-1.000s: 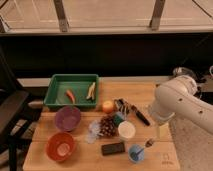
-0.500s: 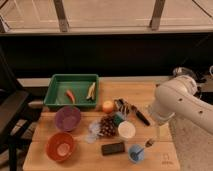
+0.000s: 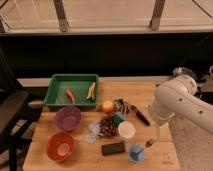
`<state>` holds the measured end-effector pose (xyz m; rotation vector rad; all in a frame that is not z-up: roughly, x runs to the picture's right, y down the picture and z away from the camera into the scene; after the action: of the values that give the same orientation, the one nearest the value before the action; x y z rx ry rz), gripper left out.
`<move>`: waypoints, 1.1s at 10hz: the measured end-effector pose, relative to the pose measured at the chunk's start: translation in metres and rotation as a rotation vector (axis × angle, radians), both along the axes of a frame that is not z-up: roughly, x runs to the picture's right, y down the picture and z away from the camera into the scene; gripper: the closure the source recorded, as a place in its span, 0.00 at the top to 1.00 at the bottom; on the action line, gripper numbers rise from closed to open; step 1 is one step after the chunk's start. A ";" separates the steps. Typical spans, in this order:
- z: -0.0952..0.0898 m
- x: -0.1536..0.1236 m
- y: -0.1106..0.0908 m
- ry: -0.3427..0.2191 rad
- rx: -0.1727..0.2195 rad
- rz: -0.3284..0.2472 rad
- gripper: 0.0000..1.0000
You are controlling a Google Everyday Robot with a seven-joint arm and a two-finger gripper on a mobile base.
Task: Place banana in red bowl
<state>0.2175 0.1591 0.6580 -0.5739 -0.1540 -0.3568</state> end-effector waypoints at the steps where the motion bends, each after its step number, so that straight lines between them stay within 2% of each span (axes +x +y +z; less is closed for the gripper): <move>1: 0.000 0.000 0.000 0.000 0.000 0.000 0.80; 7: 0.000 0.000 0.000 0.000 0.000 0.000 0.80; 9: 0.004 -0.006 -0.005 -0.044 0.002 0.012 0.80; 11: 0.013 -0.028 -0.018 -0.098 0.006 0.005 0.80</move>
<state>0.1894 0.1408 0.6711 -0.5499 -0.2482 -0.3804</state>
